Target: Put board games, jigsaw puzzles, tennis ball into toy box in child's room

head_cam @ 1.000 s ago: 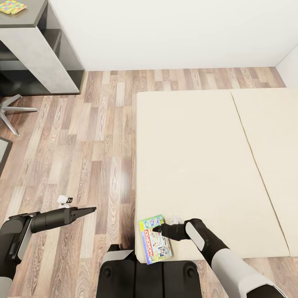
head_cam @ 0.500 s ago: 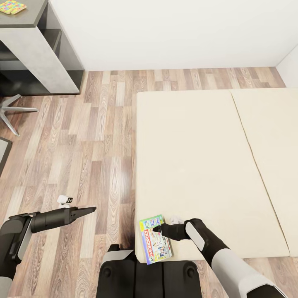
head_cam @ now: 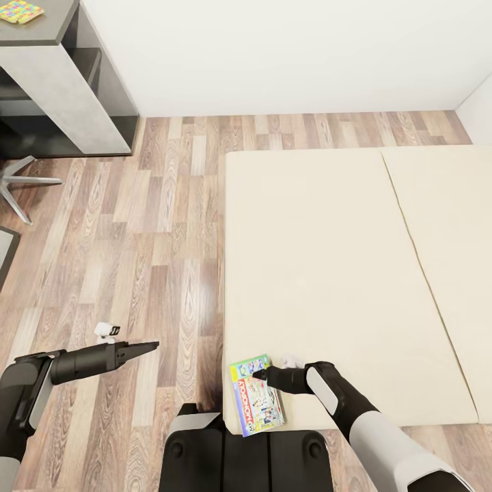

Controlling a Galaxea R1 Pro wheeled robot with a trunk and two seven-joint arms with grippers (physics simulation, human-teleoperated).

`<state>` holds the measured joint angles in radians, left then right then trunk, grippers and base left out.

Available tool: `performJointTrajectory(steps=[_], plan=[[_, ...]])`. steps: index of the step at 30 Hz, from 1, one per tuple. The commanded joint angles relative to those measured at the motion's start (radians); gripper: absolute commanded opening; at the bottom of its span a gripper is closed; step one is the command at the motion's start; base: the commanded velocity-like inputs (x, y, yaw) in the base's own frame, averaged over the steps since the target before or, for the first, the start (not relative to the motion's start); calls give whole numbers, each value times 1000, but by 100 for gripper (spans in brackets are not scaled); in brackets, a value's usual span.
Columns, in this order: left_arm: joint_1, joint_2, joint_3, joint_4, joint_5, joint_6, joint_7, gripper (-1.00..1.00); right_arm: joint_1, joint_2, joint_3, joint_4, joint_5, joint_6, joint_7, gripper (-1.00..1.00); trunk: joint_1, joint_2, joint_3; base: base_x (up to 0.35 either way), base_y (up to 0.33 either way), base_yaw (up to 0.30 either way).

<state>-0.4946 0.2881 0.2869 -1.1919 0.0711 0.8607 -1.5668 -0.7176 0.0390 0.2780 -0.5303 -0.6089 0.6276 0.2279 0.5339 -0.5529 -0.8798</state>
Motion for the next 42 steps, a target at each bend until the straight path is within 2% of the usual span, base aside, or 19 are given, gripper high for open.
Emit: performJointTrajectory(steps=[1, 15, 23, 42], plan=[[0, 0, 0, 0, -1, 11, -4, 100, 0, 0, 1, 0, 2, 2, 2, 100, 0, -1, -1, 0, 0, 0], [0, 0, 0, 0, -1, 11, -4, 100, 0, 2, 1, 0, 1, 7, 5, 100, 0, -1, -1, 0, 0, 0], [0, -1, -2, 0, -1, 11, -4, 100, 0, 2, 0, 1, 1, 6, 75, 100, 0, -1, -1, 0, 0, 0], [0, -1, -2, 0, -1, 11, -4, 100, 0, 0, 1, 1, 2, 2, 80, 100, 0, -1, -1, 0, 0, 0]])
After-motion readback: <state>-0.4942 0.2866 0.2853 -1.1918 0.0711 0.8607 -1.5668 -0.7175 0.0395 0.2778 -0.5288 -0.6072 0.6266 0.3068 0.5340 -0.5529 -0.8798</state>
